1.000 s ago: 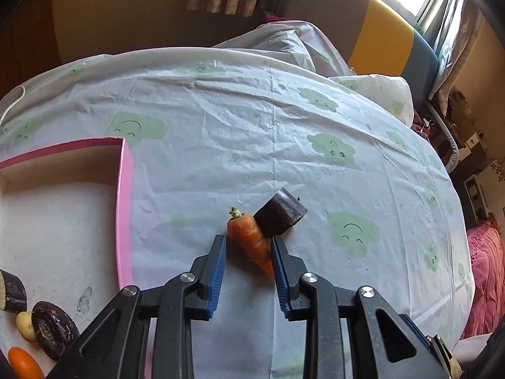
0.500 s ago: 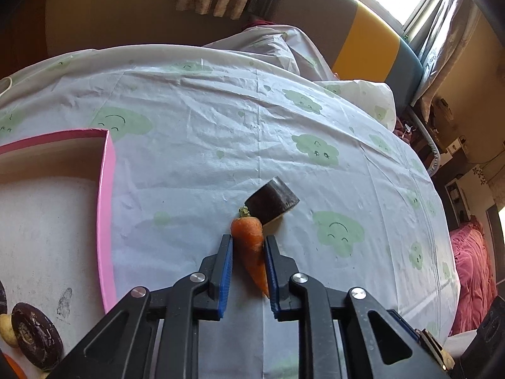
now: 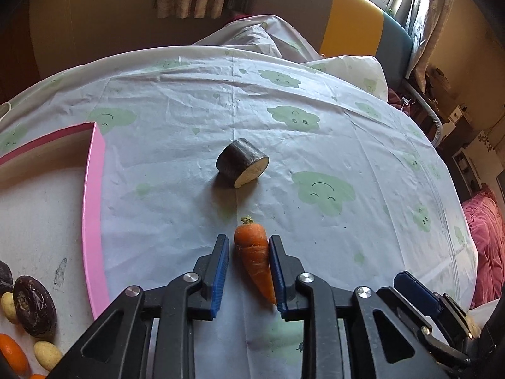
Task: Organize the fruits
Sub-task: 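Lift the carrot with the left gripper while the right gripper grasps the second yam slice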
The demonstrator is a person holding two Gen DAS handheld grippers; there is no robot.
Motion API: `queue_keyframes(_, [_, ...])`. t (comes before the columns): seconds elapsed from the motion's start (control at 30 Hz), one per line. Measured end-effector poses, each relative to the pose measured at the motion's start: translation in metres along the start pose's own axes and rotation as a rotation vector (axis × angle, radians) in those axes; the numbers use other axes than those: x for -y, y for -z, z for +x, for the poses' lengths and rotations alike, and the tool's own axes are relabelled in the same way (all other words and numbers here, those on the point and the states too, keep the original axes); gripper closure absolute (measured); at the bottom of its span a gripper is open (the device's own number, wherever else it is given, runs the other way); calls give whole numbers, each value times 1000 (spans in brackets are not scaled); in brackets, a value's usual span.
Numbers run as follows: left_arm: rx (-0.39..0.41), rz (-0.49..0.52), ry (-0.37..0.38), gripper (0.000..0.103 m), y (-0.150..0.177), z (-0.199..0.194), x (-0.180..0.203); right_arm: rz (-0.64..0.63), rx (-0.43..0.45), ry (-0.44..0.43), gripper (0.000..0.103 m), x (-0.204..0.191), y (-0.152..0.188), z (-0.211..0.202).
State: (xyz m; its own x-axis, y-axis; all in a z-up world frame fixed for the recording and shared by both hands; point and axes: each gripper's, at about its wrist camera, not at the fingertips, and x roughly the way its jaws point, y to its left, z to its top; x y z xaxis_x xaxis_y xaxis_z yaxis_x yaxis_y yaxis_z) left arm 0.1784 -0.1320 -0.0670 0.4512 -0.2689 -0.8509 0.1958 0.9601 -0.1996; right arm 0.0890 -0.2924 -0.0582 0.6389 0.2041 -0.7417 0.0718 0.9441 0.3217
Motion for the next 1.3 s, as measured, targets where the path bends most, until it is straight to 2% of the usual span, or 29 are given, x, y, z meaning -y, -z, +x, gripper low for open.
queue_keyframes(0.07, [10,0,13,81,2,-2,-1,-5,-4,5,56,1,0,1])
queue_keyframes(0.23, [27,-17,26,82,16,-12,-5,-6,-18,15,56,6,-1,6])
queue_keyframes(0.43, [65,-61,-17,82,36,-24,-8,-77,-30,-3,56,-3,-14,21])
queue_keyframes(0.67, [97,-122,-61,82,29,-23,-15,-175,-46,-75,56,-28,-41,42])
queue_keyframes(0.83, [101,-146,-56,82,26,-21,-17,-263,-70,-141,56,-56,-65,61])
queue_keyframes(1.1, [125,-193,-45,82,22,-19,-22,-374,-150,-154,52,-85,-87,106])
queue_keyframes(1.13, [124,-193,-44,82,21,-18,-22,-381,-162,-155,53,-87,-87,111])
queue_keyframes(1.2, [121,-186,-39,82,21,-16,-22,-379,-173,-174,68,-88,-87,116])
queue_keyframes(1.3, [123,-182,-35,82,22,-16,-21,-369,-164,-164,68,-85,-85,113])
